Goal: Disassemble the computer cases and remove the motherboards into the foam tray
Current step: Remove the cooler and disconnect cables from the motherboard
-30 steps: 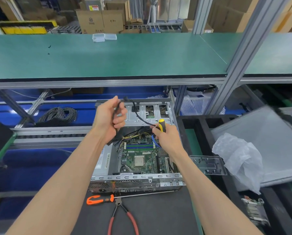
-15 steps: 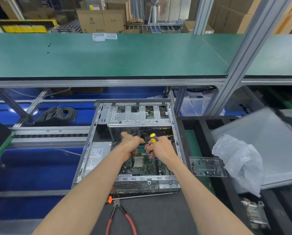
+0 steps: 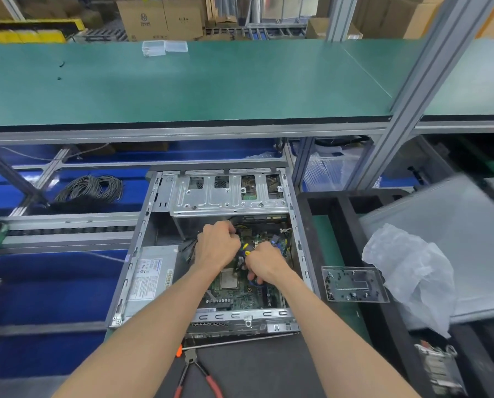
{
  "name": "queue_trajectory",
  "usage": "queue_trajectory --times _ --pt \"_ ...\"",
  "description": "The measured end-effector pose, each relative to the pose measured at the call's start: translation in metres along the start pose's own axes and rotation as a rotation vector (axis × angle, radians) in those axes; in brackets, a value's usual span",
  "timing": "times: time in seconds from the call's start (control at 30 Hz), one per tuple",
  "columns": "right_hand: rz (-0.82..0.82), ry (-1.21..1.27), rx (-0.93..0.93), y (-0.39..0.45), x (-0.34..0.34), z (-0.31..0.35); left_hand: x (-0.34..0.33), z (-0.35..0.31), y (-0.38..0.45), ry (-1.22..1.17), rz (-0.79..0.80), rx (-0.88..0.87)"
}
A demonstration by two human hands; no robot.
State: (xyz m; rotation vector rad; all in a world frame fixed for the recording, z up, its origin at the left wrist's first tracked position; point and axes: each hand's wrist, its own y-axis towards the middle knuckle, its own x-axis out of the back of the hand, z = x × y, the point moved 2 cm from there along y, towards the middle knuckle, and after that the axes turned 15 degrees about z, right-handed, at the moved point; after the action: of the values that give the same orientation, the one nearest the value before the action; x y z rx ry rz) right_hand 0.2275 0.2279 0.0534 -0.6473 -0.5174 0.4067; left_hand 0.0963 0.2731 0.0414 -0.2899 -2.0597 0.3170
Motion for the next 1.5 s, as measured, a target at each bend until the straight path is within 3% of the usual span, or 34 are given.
queue_trajectory --times 0.1,0.2,0.47,0.63,1.03,1.27,1.5 --pt "0.016 -0.027 -0.01 0.006 -0.001 -0.001 -0.003 -0.003 0.013 0.218 -0.078 -0.09" --pt "0.004 -0.069 -0.012 0.012 -0.001 -0.004 -0.006 -0.002 0.025 0.376 -0.087 -0.075" --pt "-0.015 -0.163 -0.022 0.015 -0.002 -0.003 -0.01 0.003 0.061 0.402 0.272 0.018" --pt "-0.026 -0.17 0.003 0.015 -0.002 -0.004 -0.01 0.003 0.07 0.459 0.376 -0.039" --pt "-0.045 -0.219 0.038 0.019 -0.002 -0.007 -0.014 0.003 0.071 0.535 0.323 -0.128" --pt "-0.039 -0.209 0.056 0.022 -0.003 -0.009 -0.016 0.0 0.064 0.68 0.137 -0.168" --pt "-0.04 -0.188 0.069 0.024 -0.003 -0.009 -0.007 -0.004 0.063 0.564 0.153 -0.181"
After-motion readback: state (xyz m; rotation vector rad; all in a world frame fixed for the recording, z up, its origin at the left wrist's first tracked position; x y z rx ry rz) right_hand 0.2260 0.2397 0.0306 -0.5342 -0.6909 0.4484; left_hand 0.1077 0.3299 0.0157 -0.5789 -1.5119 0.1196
